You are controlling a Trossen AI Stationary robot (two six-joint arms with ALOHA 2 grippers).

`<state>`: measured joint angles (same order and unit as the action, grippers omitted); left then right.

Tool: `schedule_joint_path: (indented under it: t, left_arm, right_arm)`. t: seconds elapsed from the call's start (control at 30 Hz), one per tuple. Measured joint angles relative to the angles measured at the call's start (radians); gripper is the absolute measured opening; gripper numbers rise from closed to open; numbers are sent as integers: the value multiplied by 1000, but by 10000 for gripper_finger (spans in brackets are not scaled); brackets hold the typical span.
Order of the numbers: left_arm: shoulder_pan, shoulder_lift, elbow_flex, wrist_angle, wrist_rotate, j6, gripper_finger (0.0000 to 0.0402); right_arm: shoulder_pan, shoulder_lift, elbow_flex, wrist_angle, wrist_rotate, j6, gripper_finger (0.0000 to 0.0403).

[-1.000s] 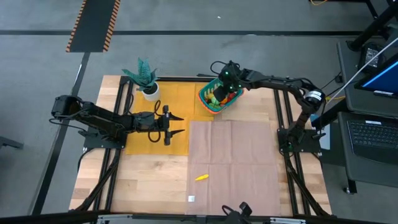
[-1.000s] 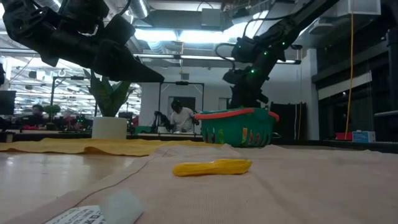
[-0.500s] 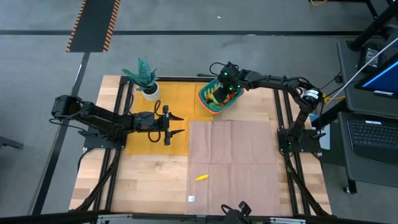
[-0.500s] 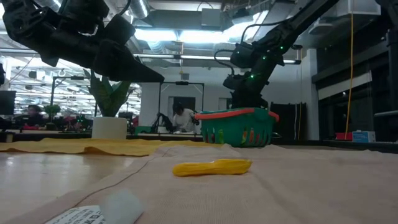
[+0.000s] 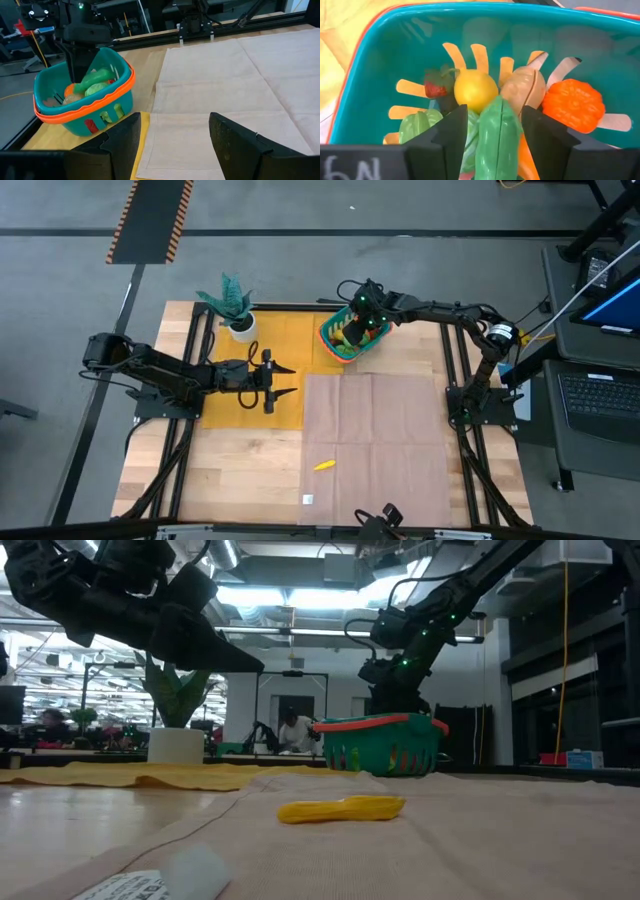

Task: Pick and placing Produce into tupperware
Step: Put the green peas into the basket, then put the corn into the basket

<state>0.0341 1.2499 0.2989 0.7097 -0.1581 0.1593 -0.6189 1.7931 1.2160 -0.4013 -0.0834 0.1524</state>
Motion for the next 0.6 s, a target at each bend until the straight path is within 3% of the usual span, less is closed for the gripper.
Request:
schedule_joint_path:
  t: [0.37,0.6]
  left_arm:
    - [0,0,0,0,0,2,227]
    - [0,-6,0,-1,0,8,227]
  right_arm:
    - [0,0,27,-56,-8,47,190]
    - [16,-29,75,-96,-20,-59,190]
